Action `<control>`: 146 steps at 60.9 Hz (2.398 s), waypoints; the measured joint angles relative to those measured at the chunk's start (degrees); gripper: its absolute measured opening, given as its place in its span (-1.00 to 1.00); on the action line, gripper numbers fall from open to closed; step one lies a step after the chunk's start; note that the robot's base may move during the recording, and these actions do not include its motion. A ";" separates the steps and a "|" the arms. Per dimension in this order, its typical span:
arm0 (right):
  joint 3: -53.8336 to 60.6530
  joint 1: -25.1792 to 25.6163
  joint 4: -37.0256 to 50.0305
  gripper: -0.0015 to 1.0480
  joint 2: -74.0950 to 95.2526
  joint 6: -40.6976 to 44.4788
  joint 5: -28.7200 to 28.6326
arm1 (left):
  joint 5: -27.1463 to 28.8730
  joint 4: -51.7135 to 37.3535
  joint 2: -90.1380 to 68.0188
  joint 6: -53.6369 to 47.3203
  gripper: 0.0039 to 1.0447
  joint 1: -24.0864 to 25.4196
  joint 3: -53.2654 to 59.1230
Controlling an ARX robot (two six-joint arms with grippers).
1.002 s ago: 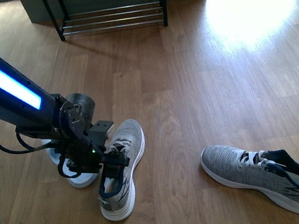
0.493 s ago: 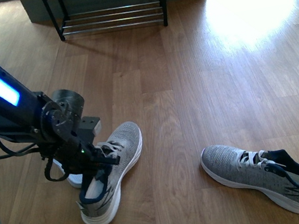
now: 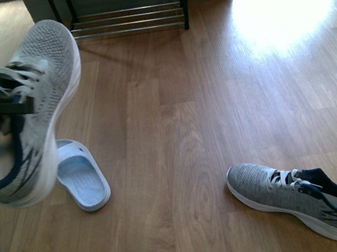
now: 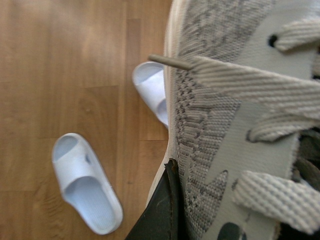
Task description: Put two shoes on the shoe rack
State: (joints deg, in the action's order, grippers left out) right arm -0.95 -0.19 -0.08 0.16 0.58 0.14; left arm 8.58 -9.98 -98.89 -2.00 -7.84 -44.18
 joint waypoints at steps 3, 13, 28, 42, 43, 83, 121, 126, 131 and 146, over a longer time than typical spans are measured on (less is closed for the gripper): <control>0.00 0.00 0.00 0.82 0.00 0.00 -0.02 | 1.75 1.77 8.46 0.13 -0.97 -0.44 4.68; 0.00 0.00 0.00 0.82 0.00 0.00 0.00 | 16.33 7.08 37.94 -0.17 -0.97 -6.43 19.04; 0.00 0.00 0.00 0.82 0.00 0.00 0.00 | 41.86 21.20 73.02 7.96 -0.97 -18.62 33.64; 0.00 0.00 0.00 0.82 0.00 0.00 -0.09 | 41.09 9.99 71.71 4.26 -0.97 -15.96 38.58; 0.00 0.00 0.00 0.82 0.00 0.00 -0.09 | 41.90 9.53 71.60 3.89 -0.97 -16.28 38.60; 0.00 0.00 0.00 0.82 0.00 0.00 -0.09 | 45.88 7.50 71.12 -1.31 -0.97 -19.12 39.26; 0.00 0.00 0.00 0.82 0.00 0.00 -0.11 | 45.83 7.34 70.71 -2.73 -0.97 -19.56 39.34; 0.00 0.00 0.00 0.82 0.00 0.00 -0.11 | 45.86 7.34 70.71 -2.73 -0.97 -19.56 39.34; 0.00 0.00 0.00 0.82 0.00 0.00 -0.11 | 45.83 7.34 70.71 -2.73 -0.97 -19.56 39.34; -3.21 -2.14 2.82 0.82 12.83 -0.35 2.89 | 45.83 7.34 70.71 -2.73 -0.97 -19.56 39.34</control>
State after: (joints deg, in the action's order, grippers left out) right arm -4.16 -2.33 2.74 12.99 0.23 3.03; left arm 54.41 -2.63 -28.18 -4.73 -27.40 -4.84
